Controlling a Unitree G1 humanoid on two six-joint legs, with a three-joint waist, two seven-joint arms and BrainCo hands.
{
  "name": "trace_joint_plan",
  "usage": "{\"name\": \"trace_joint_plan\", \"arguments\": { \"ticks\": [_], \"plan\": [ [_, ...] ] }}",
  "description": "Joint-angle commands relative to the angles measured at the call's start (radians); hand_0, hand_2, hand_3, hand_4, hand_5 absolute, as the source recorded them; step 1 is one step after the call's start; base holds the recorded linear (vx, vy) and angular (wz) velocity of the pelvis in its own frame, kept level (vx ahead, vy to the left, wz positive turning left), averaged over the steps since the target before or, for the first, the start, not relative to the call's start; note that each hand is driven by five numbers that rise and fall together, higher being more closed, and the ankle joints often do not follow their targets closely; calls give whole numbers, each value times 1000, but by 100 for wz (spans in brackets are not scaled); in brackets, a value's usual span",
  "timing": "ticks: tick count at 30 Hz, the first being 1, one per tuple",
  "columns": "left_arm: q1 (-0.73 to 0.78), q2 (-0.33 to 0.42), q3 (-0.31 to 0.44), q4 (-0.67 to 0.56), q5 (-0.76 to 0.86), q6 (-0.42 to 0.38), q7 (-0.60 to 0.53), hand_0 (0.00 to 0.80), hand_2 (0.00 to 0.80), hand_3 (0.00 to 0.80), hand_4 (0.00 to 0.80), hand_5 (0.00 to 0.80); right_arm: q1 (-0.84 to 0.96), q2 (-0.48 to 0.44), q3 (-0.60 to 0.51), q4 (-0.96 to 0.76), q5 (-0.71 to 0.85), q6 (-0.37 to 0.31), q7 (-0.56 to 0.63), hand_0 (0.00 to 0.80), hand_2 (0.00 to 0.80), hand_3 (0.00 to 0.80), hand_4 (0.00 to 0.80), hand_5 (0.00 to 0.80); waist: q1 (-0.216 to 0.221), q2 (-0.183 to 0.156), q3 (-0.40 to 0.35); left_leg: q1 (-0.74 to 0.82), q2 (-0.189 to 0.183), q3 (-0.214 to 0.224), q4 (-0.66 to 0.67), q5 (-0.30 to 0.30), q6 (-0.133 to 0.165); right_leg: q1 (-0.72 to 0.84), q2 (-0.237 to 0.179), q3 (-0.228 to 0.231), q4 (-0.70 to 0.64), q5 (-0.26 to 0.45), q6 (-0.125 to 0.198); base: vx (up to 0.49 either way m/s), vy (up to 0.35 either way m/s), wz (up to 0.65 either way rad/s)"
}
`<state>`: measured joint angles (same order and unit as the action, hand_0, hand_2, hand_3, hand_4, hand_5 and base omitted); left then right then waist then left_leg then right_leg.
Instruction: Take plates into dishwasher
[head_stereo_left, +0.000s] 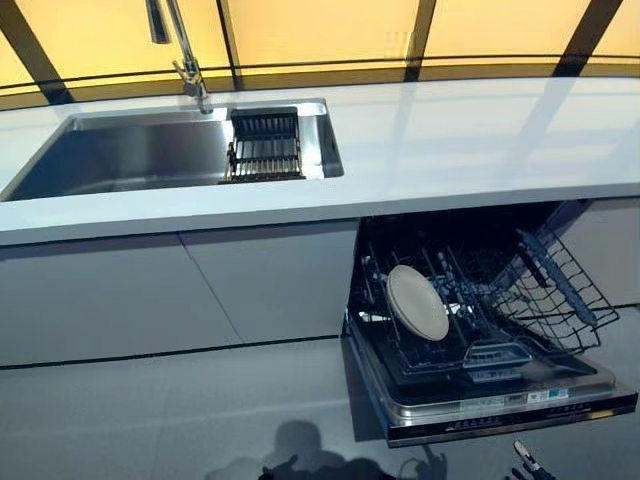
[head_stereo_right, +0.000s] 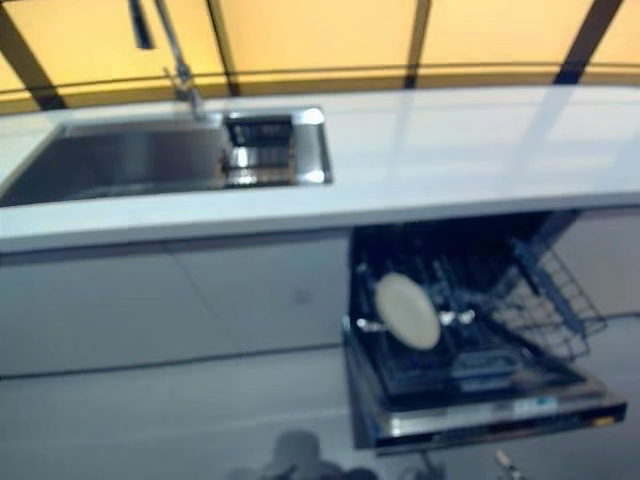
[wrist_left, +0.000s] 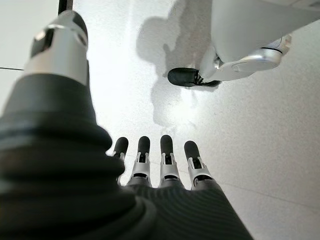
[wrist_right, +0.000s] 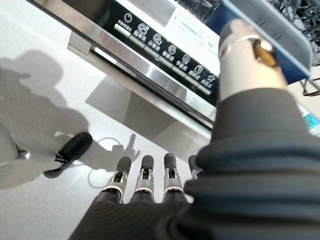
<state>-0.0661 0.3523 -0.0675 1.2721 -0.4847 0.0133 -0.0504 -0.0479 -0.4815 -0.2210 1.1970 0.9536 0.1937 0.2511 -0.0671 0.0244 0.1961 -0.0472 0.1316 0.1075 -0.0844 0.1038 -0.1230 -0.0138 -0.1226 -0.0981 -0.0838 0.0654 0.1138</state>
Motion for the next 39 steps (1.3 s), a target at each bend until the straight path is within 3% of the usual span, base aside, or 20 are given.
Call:
{"name": "trace_joint_plan", "arguments": {
  "ticks": [1, 7, 13, 21, 25, 31, 39],
  "plan": [
    [-74, -3, -26, 33, -16, -31, -11, 0, 0, 0, 0, 0, -61, 6, 8, 31, 56, -42, 7, 0, 0, 0, 0, 0, -2, -24, 25, -3, -25, -32, -3, -34, 67, -50, -21, 21, 70, 5, 4, -53, 23, -6],
    [-89, -13, -33, 37, -19, -40, -18, 0, 0, 0, 0, 0, -68, 21, 5, 43, 115, -60, 25, 0, 0, 0, 0, 0, -6, -15, 33, -1, -27, -27, -3, -35, 69, -56, -27, 19, 78, 1, 1, -14, 3, -1],
    [-102, -15, -30, 32, -19, -45, -18, 0, 0, 0, 0, 0, -101, 21, -38, 54, 336, -66, 54, 0, 0, 0, 0, 0, -6, 23, 60, -15, -43, -7, 18, -34, 70, -87, -60, 9, 116, -10, 1, -81, 46, -1],
    [-78, -99, -77, 20, -96, -91, -67, 0, 0, 0, 0, 0, -212, -51, -94, 52, 479, -131, 17, 0, 0, 0, 0, 0, -12, 172, 138, -93, -119, 14, 209, -82, 74, -148, -142, 19, 273, -72, -20, -72, 244, -6],
    [-47, -127, -106, 4, -124, -105, -82, 0, 0, 0, 0, 0, -272, -75, -82, 17, 489, -141, 12, 0, 0, 0, 0, 0, -11, 215, 159, -116, -144, 22, 294, -114, 83, -180, -179, 24, 352, -97, -32, 2, 197, 3],
    [-25, -150, -135, -18, -132, -89, -81, 0, 0, 0, 0, 0, -380, -80, -50, -18, 485, -157, 81, 0, 0, 0, 0, 0, 13, 237, 157, -121, -159, 17, 372, -152, 90, -187, -209, 12, 439, -136, -46, 39, 102, -2],
    [3, -149, -174, -46, -107, -37, -69, 0, 0, 0, 0, 0, -534, -119, 26, -165, 433, -173, 95, 0, 0, 0, 0, 0, 57, 223, 130, -97, -169, -16, 395, -169, 91, -152, -232, -32, 485, -167, -53, 60, 21, 9]
  ]
}}
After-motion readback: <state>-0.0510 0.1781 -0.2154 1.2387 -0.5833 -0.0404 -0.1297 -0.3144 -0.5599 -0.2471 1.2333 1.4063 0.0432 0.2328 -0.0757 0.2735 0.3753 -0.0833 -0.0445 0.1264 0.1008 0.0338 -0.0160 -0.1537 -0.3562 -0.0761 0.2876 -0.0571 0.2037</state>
